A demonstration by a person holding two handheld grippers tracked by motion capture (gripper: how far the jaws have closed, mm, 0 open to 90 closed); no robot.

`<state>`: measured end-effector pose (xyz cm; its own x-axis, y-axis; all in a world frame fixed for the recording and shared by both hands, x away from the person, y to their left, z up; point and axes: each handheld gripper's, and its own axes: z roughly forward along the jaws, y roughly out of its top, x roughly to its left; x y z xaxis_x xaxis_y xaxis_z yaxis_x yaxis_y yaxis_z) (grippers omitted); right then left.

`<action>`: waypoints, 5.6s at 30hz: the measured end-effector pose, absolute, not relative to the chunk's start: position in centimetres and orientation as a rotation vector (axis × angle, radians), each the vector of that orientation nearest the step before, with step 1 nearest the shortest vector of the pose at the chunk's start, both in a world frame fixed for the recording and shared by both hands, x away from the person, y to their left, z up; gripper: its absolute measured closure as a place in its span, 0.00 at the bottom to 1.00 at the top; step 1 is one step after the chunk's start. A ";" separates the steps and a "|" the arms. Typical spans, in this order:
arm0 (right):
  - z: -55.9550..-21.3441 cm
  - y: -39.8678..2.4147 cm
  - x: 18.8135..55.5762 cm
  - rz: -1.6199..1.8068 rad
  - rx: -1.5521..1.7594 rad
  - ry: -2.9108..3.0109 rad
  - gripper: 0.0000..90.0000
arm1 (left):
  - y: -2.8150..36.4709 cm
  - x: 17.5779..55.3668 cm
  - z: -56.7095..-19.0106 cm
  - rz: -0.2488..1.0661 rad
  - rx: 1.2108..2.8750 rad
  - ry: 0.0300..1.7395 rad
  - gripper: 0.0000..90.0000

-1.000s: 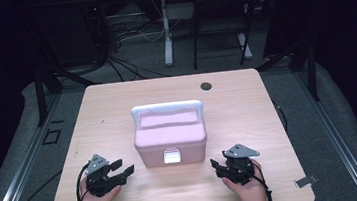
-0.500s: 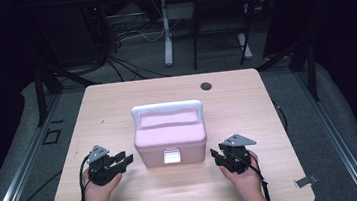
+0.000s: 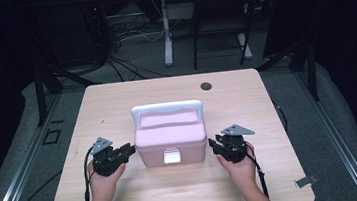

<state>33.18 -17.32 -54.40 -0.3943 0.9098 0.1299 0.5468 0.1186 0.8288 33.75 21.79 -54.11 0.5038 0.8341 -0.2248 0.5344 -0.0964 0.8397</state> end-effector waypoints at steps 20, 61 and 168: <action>-54.3 -16.0 32.3 1.165 1.331 1.985 0.77 | 20.9 33.5 -54.2 0.361 1.787 1.107 0.91; -53.7 -15.0 29.6 1.070 1.246 2.057 0.99 | 20.5 31.0 -53.7 0.351 1.826 1.104 0.97; -49.4 -18.5 24.1 1.228 1.237 2.110 0.70 | 22.8 26.3 -49.9 0.233 1.833 1.069 0.75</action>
<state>24.09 -18.55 -49.38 -0.5271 0.8456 0.0851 0.4918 0.2218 0.8420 26.29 22.79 -49.94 0.5971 0.7518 -0.2797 0.5674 -0.1494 0.8098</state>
